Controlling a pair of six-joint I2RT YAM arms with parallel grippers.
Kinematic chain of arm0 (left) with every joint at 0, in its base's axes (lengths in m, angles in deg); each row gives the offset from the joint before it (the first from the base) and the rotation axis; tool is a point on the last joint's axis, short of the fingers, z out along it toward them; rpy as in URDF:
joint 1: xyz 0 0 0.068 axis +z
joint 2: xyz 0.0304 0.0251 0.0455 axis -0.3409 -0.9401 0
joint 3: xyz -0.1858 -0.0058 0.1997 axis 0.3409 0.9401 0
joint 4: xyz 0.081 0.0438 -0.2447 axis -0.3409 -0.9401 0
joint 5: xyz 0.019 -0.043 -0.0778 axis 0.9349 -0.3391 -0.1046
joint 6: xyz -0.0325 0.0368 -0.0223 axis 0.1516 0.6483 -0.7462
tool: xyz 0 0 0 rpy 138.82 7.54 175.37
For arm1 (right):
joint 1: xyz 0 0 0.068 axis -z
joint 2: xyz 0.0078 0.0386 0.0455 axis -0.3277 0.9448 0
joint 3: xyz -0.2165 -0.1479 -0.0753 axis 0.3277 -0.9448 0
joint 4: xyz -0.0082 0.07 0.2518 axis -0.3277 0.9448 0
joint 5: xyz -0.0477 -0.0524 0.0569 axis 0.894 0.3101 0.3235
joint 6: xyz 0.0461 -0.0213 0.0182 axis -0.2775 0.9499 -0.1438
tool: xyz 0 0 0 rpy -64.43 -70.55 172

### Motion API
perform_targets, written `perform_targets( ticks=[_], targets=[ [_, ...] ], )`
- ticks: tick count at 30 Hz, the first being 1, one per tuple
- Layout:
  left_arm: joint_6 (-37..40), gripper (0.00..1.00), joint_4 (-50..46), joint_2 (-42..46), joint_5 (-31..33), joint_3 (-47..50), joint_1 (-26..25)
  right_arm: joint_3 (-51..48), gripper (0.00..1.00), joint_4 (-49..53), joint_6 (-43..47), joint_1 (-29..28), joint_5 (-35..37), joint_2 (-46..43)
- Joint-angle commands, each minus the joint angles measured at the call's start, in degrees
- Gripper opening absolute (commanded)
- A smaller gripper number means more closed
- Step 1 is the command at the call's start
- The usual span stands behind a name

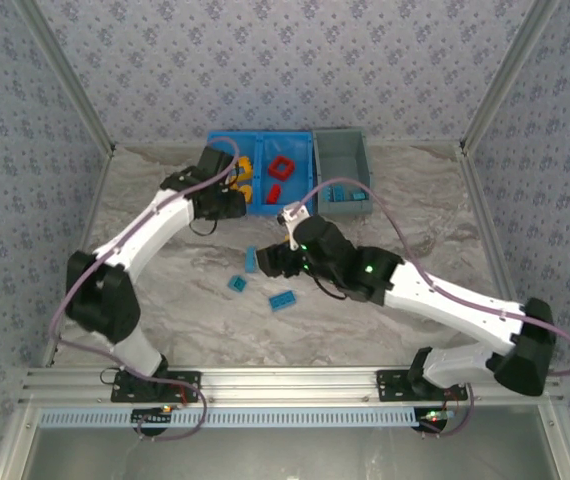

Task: Sort the legos into containers by color

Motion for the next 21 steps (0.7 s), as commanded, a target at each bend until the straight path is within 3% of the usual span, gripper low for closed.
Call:
perform_targets(
  ticks=[1,5,11,21],
  targets=[
    [2.63,0.44,-2.82,-7.87,1.12,-9.08,2.07,3.26,0.74,-0.63,0.63,0.71,6.05,1.74],
    [2.59,0.45,-6.22,-17.47,0.85,-19.01,3.84,3.69,0.74,-2.40,-0.13,1.71,5.89,3.32],
    [2.67,0.48,-9.43,-25.05,0.45,-27.87,4.00,3.57,0.74,-2.63,-1.95,2.74,4.01,4.10],
    [1.06,0.67,-9.74,-20.76,0.41,-25.29,3.36,2.76,0.74,3.05,-5.82,5.70,4.58,2.68]
  ],
)
